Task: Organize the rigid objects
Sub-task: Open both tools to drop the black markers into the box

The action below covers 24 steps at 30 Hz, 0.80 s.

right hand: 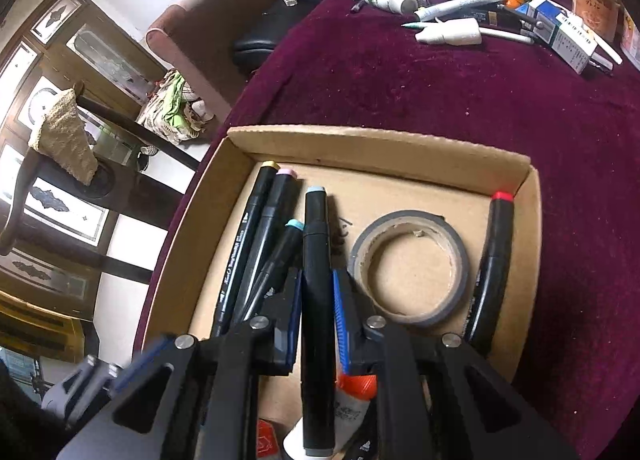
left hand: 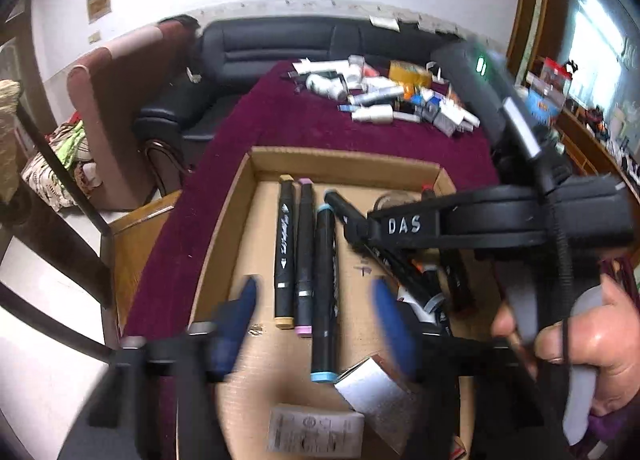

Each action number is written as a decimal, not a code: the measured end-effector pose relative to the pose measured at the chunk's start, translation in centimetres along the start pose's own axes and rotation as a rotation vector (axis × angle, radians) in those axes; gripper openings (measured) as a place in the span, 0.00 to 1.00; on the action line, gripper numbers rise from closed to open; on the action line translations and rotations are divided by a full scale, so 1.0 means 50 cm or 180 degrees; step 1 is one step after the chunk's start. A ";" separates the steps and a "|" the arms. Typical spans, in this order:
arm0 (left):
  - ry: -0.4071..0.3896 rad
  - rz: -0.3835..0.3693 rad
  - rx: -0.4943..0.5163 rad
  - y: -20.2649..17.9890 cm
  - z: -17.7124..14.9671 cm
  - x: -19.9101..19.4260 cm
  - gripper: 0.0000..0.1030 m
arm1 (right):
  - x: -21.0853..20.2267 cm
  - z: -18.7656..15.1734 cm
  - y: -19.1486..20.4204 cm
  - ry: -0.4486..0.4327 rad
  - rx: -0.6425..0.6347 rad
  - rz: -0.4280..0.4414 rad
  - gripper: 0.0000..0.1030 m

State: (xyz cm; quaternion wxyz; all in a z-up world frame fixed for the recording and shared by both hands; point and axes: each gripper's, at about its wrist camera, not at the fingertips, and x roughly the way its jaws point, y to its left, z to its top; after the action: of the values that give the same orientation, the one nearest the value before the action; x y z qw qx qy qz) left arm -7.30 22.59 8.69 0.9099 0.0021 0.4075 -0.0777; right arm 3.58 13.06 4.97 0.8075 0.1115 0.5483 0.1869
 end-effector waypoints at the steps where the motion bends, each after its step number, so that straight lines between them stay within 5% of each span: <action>1: -0.0072 0.0043 -0.0005 -0.001 -0.001 -0.012 0.73 | 0.000 0.000 -0.001 0.0010 0.0015 0.0011 0.16; 3: -0.0162 0.0152 0.0018 -0.003 -0.003 -0.030 0.74 | -0.003 -0.003 -0.002 0.0047 0.0034 0.0073 0.26; 12: -0.0380 0.0362 0.0057 -0.021 -0.006 -0.084 0.75 | -0.088 -0.038 0.009 -0.0202 -0.0193 0.0071 0.40; 24: -0.0502 0.0572 0.0299 -0.103 -0.009 -0.121 0.89 | -0.200 -0.098 -0.102 -0.0428 -0.0084 0.0057 0.41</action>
State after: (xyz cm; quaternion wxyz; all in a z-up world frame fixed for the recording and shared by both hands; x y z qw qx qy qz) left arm -12.36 18.39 13.18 0.9413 0.0751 0.3287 -0.0149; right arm -3.35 4.10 9.60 0.8421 0.1179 0.4894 0.1935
